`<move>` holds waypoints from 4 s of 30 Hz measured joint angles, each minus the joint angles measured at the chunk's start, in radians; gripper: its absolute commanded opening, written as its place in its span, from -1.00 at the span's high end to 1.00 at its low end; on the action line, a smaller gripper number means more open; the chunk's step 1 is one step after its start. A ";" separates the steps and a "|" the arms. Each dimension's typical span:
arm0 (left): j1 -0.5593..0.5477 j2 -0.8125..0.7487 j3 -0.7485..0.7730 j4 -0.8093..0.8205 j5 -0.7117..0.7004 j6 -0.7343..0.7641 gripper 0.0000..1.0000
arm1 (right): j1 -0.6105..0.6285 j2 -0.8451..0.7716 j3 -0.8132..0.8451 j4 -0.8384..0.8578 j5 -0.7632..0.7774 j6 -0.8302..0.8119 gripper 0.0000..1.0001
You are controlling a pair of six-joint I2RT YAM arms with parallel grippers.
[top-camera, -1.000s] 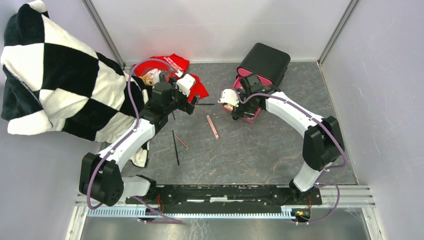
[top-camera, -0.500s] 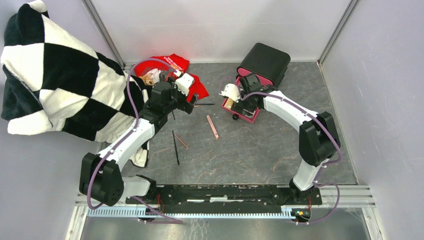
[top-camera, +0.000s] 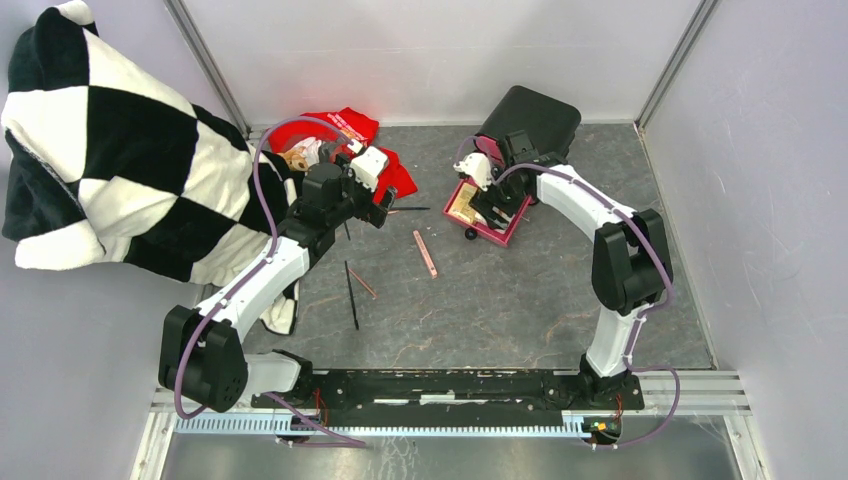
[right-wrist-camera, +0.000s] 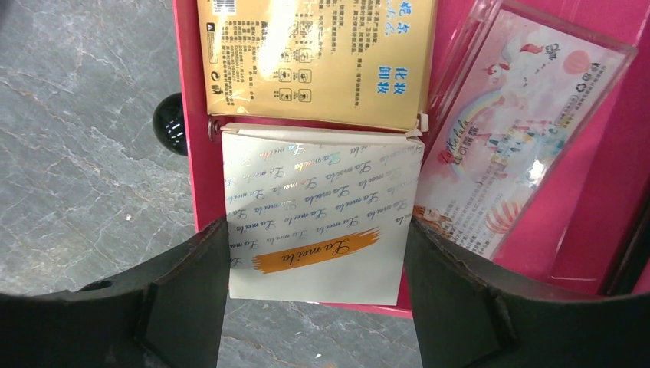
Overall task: Organize the makeup
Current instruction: Place the makeup in the drawer.
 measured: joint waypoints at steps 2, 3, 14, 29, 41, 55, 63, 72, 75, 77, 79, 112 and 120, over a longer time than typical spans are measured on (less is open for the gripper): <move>0.000 0.000 0.000 0.000 0.000 0.000 -0.99 | -0.011 0.012 0.013 -0.013 -0.027 0.000 0.05; 0.000 0.000 0.000 0.000 0.000 0.000 -0.99 | -0.016 0.016 0.018 -0.019 -0.041 0.000 0.05; 0.000 0.000 0.000 0.000 0.002 0.000 -0.99 | -0.034 0.051 0.086 -0.095 -0.188 0.000 0.06; 0.000 0.000 0.000 0.000 0.018 0.000 -0.99 | -0.067 0.122 0.157 -0.155 -0.257 0.003 0.04; 0.000 0.000 0.000 0.000 0.019 0.000 -0.99 | -0.089 0.093 0.127 -0.137 -0.283 0.013 0.05; 0.000 0.000 0.000 0.000 0.019 0.000 -0.99 | -0.094 0.072 0.060 -0.141 -0.340 0.015 0.06; 0.000 0.000 0.000 0.000 0.019 0.000 -0.99 | -0.094 0.072 0.041 -0.118 -0.325 0.029 0.03; 0.000 0.000 0.000 0.000 0.019 0.000 -0.99 | -0.094 0.072 0.045 -0.068 -0.222 0.073 0.01; 0.000 0.000 0.000 0.000 0.019 0.000 -0.99 | -0.094 0.072 0.047 -0.054 -0.184 0.079 0.00; 0.000 0.000 0.000 0.000 0.019 0.000 -0.99 | -0.094 0.072 0.047 -0.043 -0.163 0.084 -0.01; 0.000 0.000 0.000 0.000 0.019 0.000 -0.99 | -0.094 0.072 0.048 -0.028 -0.143 0.086 -0.02; 0.000 0.000 0.000 0.000 0.022 0.000 -0.99 | -0.020 -0.100 -0.031 0.042 -0.061 0.037 -0.89; 0.012 0.000 0.000 0.002 -0.008 -0.017 -0.99 | 0.122 -0.171 -0.149 0.122 -0.123 0.061 -0.77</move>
